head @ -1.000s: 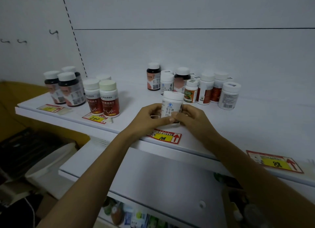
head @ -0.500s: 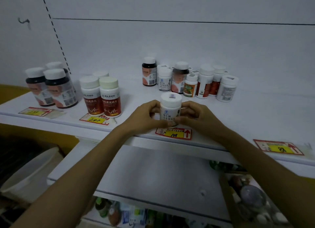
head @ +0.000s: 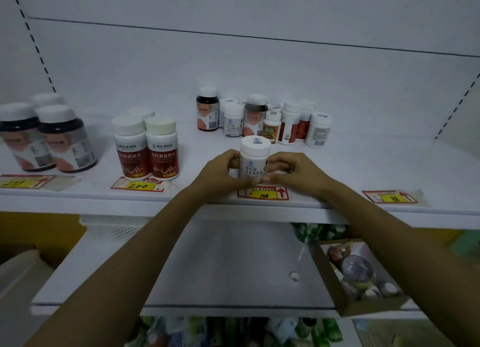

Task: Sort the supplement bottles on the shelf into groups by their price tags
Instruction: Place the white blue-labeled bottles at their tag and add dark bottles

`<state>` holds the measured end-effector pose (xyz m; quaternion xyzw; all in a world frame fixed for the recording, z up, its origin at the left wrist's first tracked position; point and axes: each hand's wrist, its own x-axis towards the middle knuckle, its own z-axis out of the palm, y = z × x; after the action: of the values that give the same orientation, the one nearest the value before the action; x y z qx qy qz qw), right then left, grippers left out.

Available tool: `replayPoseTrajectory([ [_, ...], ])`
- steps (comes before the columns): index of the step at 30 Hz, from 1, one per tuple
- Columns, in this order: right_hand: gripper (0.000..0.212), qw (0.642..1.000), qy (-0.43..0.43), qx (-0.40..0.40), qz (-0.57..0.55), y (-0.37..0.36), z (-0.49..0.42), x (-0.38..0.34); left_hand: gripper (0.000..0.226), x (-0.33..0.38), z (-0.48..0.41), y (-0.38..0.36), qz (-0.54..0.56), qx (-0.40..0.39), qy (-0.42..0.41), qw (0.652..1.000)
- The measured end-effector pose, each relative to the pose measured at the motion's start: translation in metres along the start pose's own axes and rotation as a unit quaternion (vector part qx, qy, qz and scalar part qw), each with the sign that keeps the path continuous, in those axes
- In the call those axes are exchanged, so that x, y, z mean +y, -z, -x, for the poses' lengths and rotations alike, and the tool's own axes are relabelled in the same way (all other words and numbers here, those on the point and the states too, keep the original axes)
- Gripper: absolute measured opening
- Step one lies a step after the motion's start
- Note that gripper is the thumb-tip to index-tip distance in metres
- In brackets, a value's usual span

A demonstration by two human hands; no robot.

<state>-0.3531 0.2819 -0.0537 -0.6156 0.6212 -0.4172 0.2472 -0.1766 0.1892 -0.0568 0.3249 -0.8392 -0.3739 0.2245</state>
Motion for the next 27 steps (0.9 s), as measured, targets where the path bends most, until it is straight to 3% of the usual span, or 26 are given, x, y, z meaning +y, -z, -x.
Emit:
replayPoseTrajectory([
  [5,0.029,0.999,-0.032,0.004,-0.037,-0.001,0.000,-0.003,0.071,0.003,0.004,-0.001,0.013,-0.003,0.004,1.000],
  [10,0.034,0.995,-0.076,-0.039,-0.050,0.007,-0.003,0.000,0.066,0.001,0.003,-0.002,-0.014,-0.001,-0.001,1.000],
  [13,0.030,0.994,-0.080,-0.054,-0.048,0.016,-0.007,0.003,0.067,0.000,0.001,0.001,0.045,-0.010,0.000,0.999],
  [17,0.018,0.998,-0.052,0.021,-0.003,0.036,-0.029,-0.002,0.042,0.004,-0.002,0.006,0.156,0.013,0.019,0.987],
  [19,0.015,0.997,-0.034,0.075,0.008,0.047,-0.046,-0.007,0.042,0.004,-0.006,0.006,0.171,0.026,0.032,0.984],
  [23,0.013,0.984,0.018,0.132,0.117,0.064,-0.083,-0.013,0.049,0.006,-0.013,0.005,0.159,0.047,0.019,0.986],
  [27,0.031,0.955,0.024,0.131,0.264,0.073,-0.114,-0.011,0.060,0.016,-0.028,0.008,0.174,0.110,0.014,0.979],
])
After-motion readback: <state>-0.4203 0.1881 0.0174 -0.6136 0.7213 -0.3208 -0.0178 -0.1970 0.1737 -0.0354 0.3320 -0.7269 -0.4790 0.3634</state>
